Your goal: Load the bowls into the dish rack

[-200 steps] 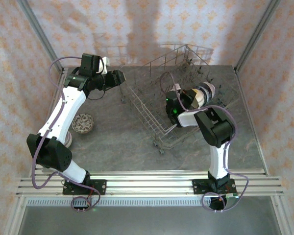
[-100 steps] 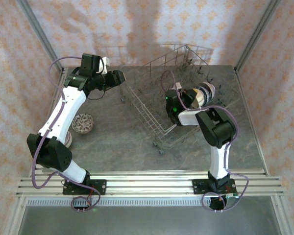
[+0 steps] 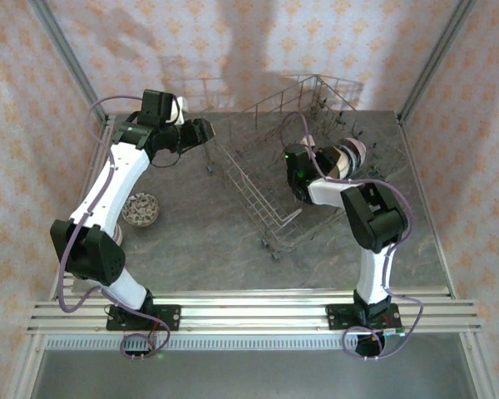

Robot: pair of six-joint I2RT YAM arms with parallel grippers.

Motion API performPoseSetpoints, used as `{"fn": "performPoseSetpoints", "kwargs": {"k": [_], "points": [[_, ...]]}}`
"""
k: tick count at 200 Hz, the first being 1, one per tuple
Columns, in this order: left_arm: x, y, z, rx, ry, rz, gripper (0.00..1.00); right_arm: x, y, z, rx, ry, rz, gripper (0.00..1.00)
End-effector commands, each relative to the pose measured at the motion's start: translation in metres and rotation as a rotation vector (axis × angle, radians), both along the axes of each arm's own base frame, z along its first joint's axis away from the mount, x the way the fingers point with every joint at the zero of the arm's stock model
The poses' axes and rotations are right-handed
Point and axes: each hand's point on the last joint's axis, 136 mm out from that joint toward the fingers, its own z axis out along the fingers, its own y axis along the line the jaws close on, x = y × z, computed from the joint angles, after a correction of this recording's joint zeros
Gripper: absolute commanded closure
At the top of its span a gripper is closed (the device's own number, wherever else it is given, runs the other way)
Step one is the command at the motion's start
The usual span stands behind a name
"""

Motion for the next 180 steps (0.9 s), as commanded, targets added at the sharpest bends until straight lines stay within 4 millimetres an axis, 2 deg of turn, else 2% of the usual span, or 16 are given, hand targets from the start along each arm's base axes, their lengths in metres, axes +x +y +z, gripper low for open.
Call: {"fn": "performPoseSetpoints", "kwargs": {"k": [1,25,44,74,108,151,180], "points": [[0.001,0.003,0.005,-0.005,0.007,0.015,0.42,-0.002,-0.017,-0.027,0.041,0.084,0.000,0.74],[0.002,0.003,0.006,-0.002,0.010,0.023,0.42,-0.002,-0.018,-0.024,0.053,0.086,-0.001,0.58],[0.001,0.003,0.007,0.002,0.011,0.025,0.42,0.000,-0.017,-0.018,0.063,0.081,-0.002,0.50],[-0.001,0.002,0.011,0.013,0.010,0.027,0.42,0.004,-0.016,-0.001,0.084,0.052,-0.008,0.45],[-0.002,-0.002,0.015,0.029,0.006,0.027,0.42,0.001,-0.012,0.015,0.154,0.029,0.027,0.36],[-0.004,-0.011,0.018,0.028,0.021,0.033,0.42,-0.002,0.006,0.017,0.271,0.050,0.130,0.30],[-0.006,-0.004,0.024,0.060,0.018,0.055,0.42,-0.006,0.022,0.020,0.355,0.050,0.206,0.29]]}}
